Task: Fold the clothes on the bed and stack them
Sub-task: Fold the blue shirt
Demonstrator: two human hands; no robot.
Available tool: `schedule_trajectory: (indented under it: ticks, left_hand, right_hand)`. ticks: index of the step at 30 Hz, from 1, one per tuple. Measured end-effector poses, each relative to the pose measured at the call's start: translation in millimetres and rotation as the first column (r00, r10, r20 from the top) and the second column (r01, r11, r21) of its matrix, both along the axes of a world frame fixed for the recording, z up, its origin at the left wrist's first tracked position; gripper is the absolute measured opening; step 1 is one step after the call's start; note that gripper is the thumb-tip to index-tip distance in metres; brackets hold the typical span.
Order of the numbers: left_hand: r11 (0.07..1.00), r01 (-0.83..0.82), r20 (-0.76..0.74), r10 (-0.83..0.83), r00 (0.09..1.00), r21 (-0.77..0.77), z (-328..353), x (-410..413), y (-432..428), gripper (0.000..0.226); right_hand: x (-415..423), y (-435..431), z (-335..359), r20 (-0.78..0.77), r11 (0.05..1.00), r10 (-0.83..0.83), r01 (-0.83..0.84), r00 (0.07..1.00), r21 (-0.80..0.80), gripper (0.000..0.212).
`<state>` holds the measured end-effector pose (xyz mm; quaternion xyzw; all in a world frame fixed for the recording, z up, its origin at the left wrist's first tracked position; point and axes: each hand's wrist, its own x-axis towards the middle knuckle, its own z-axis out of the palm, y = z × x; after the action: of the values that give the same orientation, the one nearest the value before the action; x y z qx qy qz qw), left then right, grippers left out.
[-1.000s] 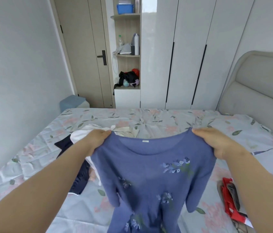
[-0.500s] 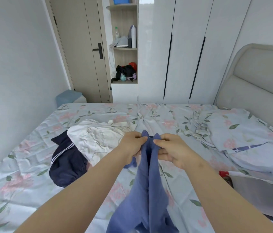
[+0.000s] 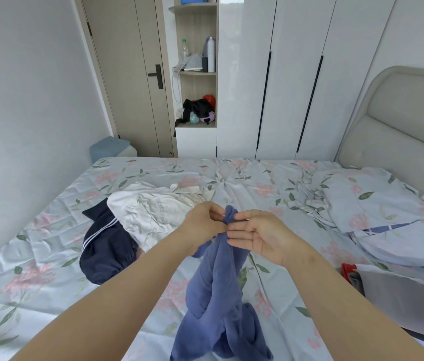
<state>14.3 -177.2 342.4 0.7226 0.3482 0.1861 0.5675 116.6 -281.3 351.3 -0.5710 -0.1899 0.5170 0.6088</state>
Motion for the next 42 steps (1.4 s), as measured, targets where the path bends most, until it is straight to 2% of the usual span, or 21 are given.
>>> schedule_trajectory:
  ticks: [1, 2, 4, 6, 7, 10, 13, 16, 18, 20, 21, 23, 26, 28, 30, 32, 34, 37, 40, 42]
  left_hand:
    - [0.999, 0.012, 0.018, -0.011, 1.0, -0.045, 3, -2, 1, 0.03]
    - [0.996, 0.042, 0.032, -0.039, 0.999, -0.082, 6, -5, 2, 0.032]
    - [0.982, 0.146, 0.037, -0.143, 0.989, -0.122, 13, -10, 3, 0.034]
    - [0.967, 0.232, 0.04, -0.229, 0.973, -0.109, 18, -13, 5, 0.035]
    - [0.966, 0.24, 0.055, -0.235, 0.97, -0.097, 19, -14, 6, 0.036]
    - [0.984, 0.171, 0.105, -0.166, 0.98, -0.043, 18, -16, 9, 0.034]
    - [0.975, 0.217, 0.124, -0.221, 0.967, 0.048, 6, -19, 5, 0.032]
    - [0.951, 0.277, 0.023, -0.283, 0.959, 0.14, -3, -20, 0, 0.05]
    - [0.95, 0.226, 0.009, -0.234, 0.972, 0.217, -2, -21, 2, 0.041]
    - [0.958, 0.136, 0.087, -0.163, 0.983, 0.251, 1, -23, 6, 0.023]
    - [0.953, 0.094, 0.136, -0.138, 0.981, 0.289, 2, -25, 9, 0.027]
    - [0.906, 0.022, 0.197, -0.115, 0.974, 0.422, 4, -30, 14, 0.034]
    - [0.779, 0.025, 0.141, -0.144, 0.98, 0.626, 10, -33, 16, 0.035]
    - [0.77, 0.074, 0.114, -0.187, 0.976, 0.633, 12, -32, 12, 0.028]
    - [0.846, 0.137, 0.104, -0.221, 0.97, 0.515, 15, -28, 6, 0.004]
    - [0.844, 0.138, 0.069, -0.202, 0.977, 0.519, 12, -24, 1, 0.03]
    - [0.799, 0.097, 0.017, -0.133, 0.991, 0.593, 8, -18, 2, 0.034]
    - [0.772, 0.094, -0.045, -0.085, 0.995, 0.629, 6, -19, 12, 0.029]
    - [0.792, 0.173, -0.06, -0.171, 0.983, 0.586, 6, -26, 21, 0.04]
    - [0.816, 0.24, -0.059, -0.247, 0.967, 0.525, 6, -30, 23, 0.034]
  right_hand:
    - [1, -1, -1, 0.063, 1.0, -0.002, 0.002, 0.998, 0.002, 0.029]
    - [4, -2, -3, 0.194, 1.0, 0.007, -0.005, 0.981, -0.01, 0.032]
    - [10, -3, -5, 0.506, 0.994, 0.103, -0.072, 0.856, -0.08, 0.045]
    - [11, -2, -3, 0.66, 0.977, 0.215, -0.162, 0.72, -0.142, 0.034]
    - [11, -2, -3, 0.681, 0.972, 0.233, -0.178, 0.694, -0.151, 0.024]
    - [12, 0, 3, 0.725, 0.985, 0.17, -0.124, 0.668, -0.117, 0.011]
    - [11, 3, 9, 0.792, 0.998, 0.053, -0.065, 0.608, -0.016, 0.017]
    - [8, 2, 19, 0.856, 0.996, -0.028, -0.057, 0.516, 0.068, 0.017]
    - [7, 2, 26, 0.885, 0.99, -0.098, -0.046, 0.455, 0.134, 0.016]
    - [10, 2, 32, 0.897, 0.983, -0.158, -0.021, 0.412, 0.182, 0.017]
    - [12, 2, 35, 0.901, 0.981, -0.175, -0.004, 0.398, 0.192, 0.017]
    - [16, 4, 39, 0.903, 0.979, -0.201, 0.035, 0.379, 0.203, 0.018]
    - [17, 11, 45, 0.915, 0.976, -0.219, 0.071, 0.339, 0.208, 0.022]
    - [15, 17, 48, 0.934, 0.981, -0.195, 0.074, 0.3, 0.181, 0.024]
    - [13, 22, 51, 0.951, 0.987, -0.158, 0.062, 0.265, 0.147, 0.024]
    - [10, 24, 54, 0.965, 0.992, -0.126, 0.031, 0.228, 0.122, 0.025]
    - [8, 24, 58, 0.967, 0.991, -0.127, -0.019, 0.22, 0.135, 0.026]
    - [9, 18, 64, 0.936, 0.979, -0.174, -0.045, 0.307, 0.197, 0.026]
    - [15, 11, 66, 0.902, 0.969, -0.214, -0.038, 0.375, 0.246, 0.031]
    - [19, 8, 65, 0.878, 0.959, -0.248, -0.026, 0.409, 0.283, 0.032]
